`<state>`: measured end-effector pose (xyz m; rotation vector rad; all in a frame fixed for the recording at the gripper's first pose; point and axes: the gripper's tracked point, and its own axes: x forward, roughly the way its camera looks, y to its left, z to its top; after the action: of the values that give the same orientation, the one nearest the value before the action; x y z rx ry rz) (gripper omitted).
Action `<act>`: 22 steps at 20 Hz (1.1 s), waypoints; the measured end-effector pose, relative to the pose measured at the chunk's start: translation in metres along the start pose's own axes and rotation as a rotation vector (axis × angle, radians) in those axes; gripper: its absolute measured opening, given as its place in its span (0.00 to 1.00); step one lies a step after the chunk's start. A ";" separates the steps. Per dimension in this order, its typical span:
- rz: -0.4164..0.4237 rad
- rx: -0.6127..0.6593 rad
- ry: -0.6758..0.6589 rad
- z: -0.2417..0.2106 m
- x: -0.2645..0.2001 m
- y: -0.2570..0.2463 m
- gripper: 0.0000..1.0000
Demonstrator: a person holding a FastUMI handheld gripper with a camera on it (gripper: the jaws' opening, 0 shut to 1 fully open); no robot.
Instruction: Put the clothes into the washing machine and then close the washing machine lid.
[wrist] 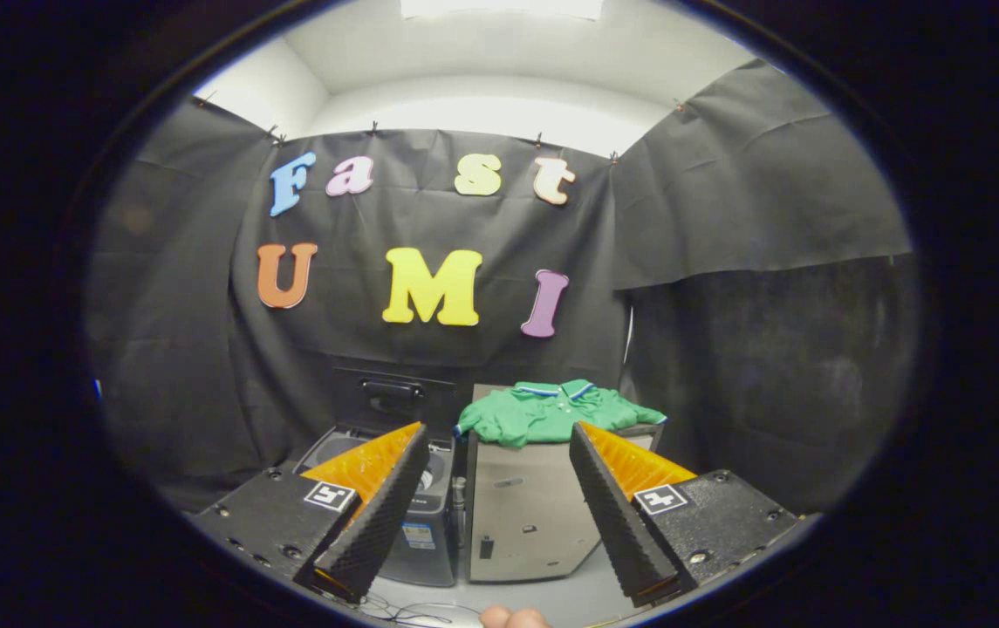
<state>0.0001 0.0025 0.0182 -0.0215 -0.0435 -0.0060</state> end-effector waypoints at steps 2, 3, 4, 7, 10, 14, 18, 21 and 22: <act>-0.003 -0.001 -0.007 0.002 0.000 0.000 1.00; -0.004 -0.005 -0.010 0.003 -0.001 0.000 1.00; -0.003 -0.006 -0.013 0.003 -0.002 0.000 1.00; -0.003 -0.006 -0.021 0.005 -0.003 0.002 1.00; -0.001 -0.007 -0.018 0.003 -0.006 0.003 1.00; -0.008 -0.007 -0.012 0.002 -0.006 0.003 1.00; -0.019 0.016 0.015 0.005 0.004 0.001 1.00; -0.029 0.011 0.012 0.016 0.018 -0.009 1.00; -0.032 0.006 0.004 0.020 0.026 -0.015 1.00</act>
<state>0.0253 -0.0119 0.0397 -0.0145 -0.0396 -0.0375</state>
